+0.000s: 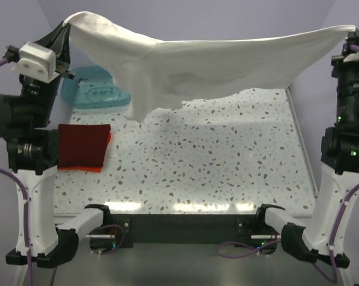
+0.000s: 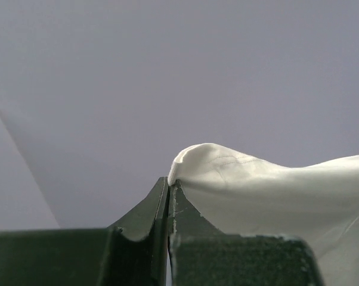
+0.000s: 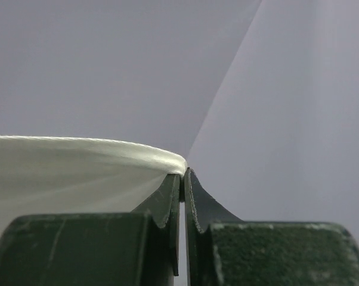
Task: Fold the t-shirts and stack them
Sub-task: Flatten the tshirt out
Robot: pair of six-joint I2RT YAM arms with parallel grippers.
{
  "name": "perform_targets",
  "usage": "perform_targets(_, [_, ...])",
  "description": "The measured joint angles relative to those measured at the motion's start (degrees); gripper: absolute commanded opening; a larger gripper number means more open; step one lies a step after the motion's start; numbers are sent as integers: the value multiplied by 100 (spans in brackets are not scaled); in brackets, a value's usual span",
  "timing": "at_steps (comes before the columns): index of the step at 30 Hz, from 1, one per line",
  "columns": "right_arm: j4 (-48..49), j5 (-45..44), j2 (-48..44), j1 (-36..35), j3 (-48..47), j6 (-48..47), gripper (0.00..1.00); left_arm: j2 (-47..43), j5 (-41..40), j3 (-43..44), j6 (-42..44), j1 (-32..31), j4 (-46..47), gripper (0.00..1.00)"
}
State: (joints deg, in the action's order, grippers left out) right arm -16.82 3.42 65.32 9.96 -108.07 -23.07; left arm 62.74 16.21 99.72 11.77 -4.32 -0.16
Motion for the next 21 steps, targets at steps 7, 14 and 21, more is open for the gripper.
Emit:
perform_targets(7, [431,-98,-1172,0,267,-387,0,-1108,-326,-87,487,9,-267,0])
perform_targets(14, [391,-11,-1241,0,264,-793,0,-1213,-422,282,1049,9,-686,0])
perform_targets(21, [-210,863,-566,0,682,-990,0,-647,317,-267,1615,15,-1462,0])
